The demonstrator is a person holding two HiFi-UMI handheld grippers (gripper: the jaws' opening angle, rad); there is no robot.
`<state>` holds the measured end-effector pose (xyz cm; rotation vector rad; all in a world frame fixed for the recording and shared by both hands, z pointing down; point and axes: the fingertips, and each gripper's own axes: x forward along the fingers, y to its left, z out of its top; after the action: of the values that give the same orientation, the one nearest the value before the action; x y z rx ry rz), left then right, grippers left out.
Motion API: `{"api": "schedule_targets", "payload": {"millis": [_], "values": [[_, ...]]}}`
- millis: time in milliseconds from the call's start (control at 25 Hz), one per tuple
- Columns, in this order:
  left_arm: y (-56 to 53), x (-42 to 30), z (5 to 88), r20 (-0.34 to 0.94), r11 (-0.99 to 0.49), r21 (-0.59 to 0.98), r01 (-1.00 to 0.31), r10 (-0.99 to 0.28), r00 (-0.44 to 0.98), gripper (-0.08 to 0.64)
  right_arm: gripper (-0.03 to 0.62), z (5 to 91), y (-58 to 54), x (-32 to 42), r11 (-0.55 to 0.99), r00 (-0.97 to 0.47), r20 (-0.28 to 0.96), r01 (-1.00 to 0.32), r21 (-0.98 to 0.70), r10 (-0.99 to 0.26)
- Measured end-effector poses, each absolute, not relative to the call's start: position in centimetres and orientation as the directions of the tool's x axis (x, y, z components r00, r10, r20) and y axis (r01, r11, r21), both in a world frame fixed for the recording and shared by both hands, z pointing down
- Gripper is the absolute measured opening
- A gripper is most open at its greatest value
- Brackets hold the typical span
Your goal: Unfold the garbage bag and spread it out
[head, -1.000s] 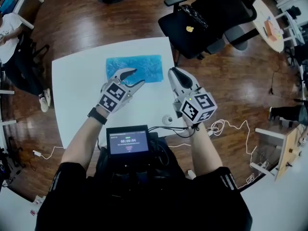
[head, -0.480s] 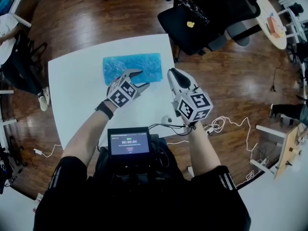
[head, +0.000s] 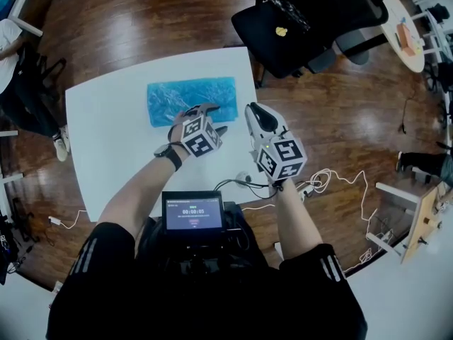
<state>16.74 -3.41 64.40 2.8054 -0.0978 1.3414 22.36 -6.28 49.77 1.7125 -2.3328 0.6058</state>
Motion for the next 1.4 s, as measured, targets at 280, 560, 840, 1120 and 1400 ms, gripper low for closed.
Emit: {"api": "schedule_targets", "payload": {"millis": [280, 560, 840, 1120, 1400], "values": [[-3.0, 17.5, 68.6, 0.825, -0.999, -0.03, -0.013, -0.032, 0.564, 0.276, 0.086, 52.9, -6.5, 22.3, 0.27, -0.32, 0.435, -0.947, -0.174, -0.842], [-2.6, 17.9, 70.5, 0.849, -0.998, -0.058, 0.007, -0.046, 0.526, 0.275, 0.086, 54.4, -6.6, 22.5, 0.262, -0.319, 0.458, -0.947, -0.186, -0.83], [-3.5, 19.6, 71.7, 0.857, -0.994, -0.109, 0.026, -0.081, 0.51, 0.268, 0.086, 57.4, -7.5, 23.9, 0.259, -0.329, 0.5, -0.943, -0.207, -0.801], [-3.6, 19.6, 72.0, 0.855, -0.99, -0.139, 0.035, -0.102, 0.509, 0.156, 0.085, 59.8, -7.3, 23.5, 0.267, -0.335, 0.549, -0.942, -0.203, -0.766], [-4.6, 20.1, 69.6, 0.792, -0.994, 0.011, -0.109, -0.058, 0.608, 0.094, 0.085, 62.3, -7.1, 23.7, 0.28, -0.337, 0.597, -0.941, -0.191, -0.728]]}}
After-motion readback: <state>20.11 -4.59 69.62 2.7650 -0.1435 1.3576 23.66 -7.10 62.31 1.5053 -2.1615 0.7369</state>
